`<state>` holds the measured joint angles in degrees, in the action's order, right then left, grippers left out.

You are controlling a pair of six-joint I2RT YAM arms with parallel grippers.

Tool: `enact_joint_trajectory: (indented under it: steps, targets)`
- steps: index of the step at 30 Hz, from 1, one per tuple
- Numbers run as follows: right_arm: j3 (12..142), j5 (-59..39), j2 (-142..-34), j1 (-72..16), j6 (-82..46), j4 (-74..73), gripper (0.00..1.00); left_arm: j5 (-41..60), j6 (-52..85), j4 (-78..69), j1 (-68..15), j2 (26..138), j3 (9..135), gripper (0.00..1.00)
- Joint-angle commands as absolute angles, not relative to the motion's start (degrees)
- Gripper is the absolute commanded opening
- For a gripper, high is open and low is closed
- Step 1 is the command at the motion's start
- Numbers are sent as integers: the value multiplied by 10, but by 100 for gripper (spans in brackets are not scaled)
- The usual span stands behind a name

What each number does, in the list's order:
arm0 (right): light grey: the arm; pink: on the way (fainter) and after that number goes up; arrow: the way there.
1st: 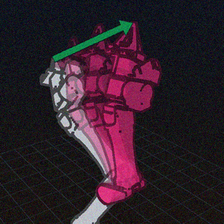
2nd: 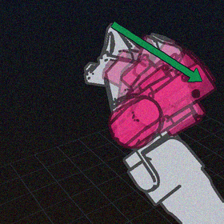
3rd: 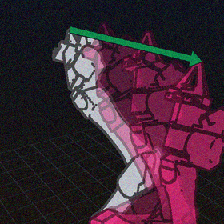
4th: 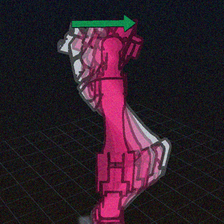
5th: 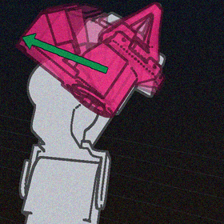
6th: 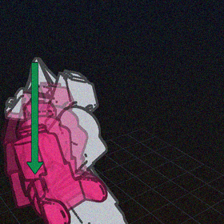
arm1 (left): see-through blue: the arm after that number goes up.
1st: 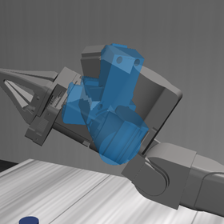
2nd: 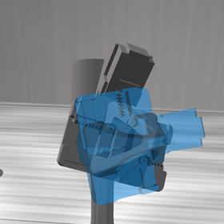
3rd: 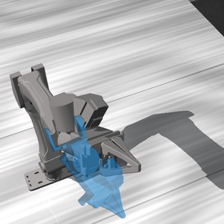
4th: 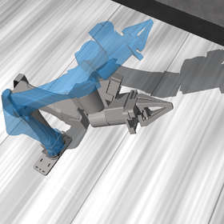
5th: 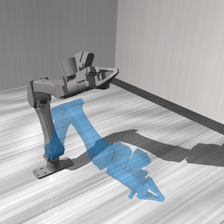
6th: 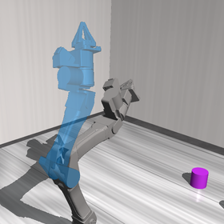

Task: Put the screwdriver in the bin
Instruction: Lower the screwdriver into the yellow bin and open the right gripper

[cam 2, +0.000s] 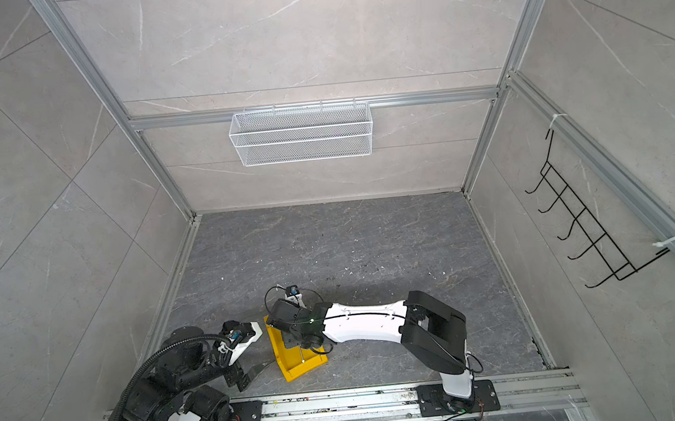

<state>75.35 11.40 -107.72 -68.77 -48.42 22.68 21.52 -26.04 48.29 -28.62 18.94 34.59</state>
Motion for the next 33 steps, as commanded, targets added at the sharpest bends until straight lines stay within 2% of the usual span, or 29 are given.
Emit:
enact_joint_trajectory:
  steps: [1,10,18,22,25,33]
  targets:
    - [772,134,-1094,-691,-478,229,0,219,-274,481,-286,184,359,100]
    - [783,130,-1115,-691,-478,235,0,219,-275,477,-286,184,357,99]
    - [782,133,-1102,-691,-465,236,25,218,-275,473,-286,183,352,100]
    - [778,135,-1084,-691,-452,232,44,216,-266,465,-287,184,345,99]
    - [765,142,-1061,-691,-440,224,49,211,-256,459,-286,189,344,99]
    - [726,171,-989,-692,-427,204,53,221,-214,406,-286,201,344,100]
